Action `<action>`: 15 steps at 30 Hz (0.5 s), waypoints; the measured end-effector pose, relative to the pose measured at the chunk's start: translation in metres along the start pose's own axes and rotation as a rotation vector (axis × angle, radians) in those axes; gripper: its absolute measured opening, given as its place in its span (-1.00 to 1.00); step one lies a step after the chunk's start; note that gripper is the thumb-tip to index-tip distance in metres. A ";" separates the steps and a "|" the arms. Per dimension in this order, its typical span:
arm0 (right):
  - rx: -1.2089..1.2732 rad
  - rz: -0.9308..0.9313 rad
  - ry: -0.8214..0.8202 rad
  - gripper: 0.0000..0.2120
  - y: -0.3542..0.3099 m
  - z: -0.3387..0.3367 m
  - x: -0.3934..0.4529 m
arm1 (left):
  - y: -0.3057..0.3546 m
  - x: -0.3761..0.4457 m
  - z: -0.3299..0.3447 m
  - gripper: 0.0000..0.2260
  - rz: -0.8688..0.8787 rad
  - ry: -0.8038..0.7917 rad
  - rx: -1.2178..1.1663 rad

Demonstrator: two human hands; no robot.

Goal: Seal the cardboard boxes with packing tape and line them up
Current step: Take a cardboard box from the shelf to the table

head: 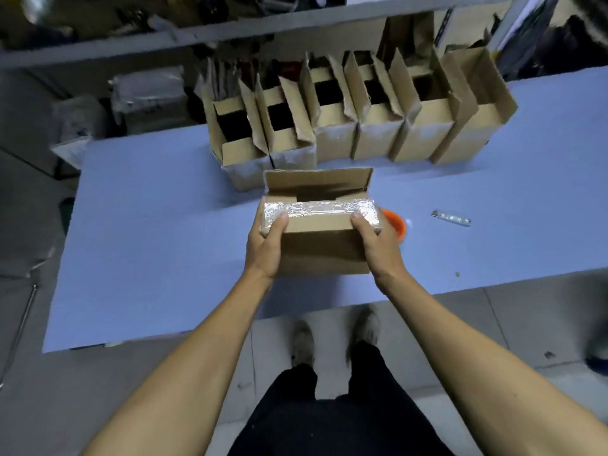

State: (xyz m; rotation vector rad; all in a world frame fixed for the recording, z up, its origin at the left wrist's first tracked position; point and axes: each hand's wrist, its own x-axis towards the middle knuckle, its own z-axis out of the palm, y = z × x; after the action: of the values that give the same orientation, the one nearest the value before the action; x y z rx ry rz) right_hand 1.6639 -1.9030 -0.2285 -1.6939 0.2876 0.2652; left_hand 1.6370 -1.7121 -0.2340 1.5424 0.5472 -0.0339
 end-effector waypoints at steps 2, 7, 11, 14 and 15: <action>-0.024 -0.006 -0.070 -0.50 -0.002 -0.004 0.012 | -0.002 0.001 0.003 -0.47 -0.002 0.044 -0.008; -0.067 -0.091 -0.253 -0.61 0.002 -0.018 0.038 | -0.011 0.004 0.003 -0.41 -0.070 0.140 -0.013; -0.159 -0.072 -0.362 -0.35 0.020 -0.016 0.044 | -0.015 0.003 0.006 -0.44 -0.076 0.283 -0.027; -0.177 -0.033 -0.392 -0.33 0.030 -0.013 0.044 | -0.026 0.003 0.006 -0.45 -0.076 0.281 0.037; -0.171 -0.041 -0.398 -0.38 0.031 -0.011 0.045 | -0.029 0.004 0.005 -0.44 -0.079 0.279 0.052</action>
State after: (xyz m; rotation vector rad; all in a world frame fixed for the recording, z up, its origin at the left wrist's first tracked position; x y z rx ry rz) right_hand 1.6961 -1.9196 -0.2715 -1.7680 -0.0676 0.5994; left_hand 1.6316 -1.7173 -0.2630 1.5858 0.8341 0.1092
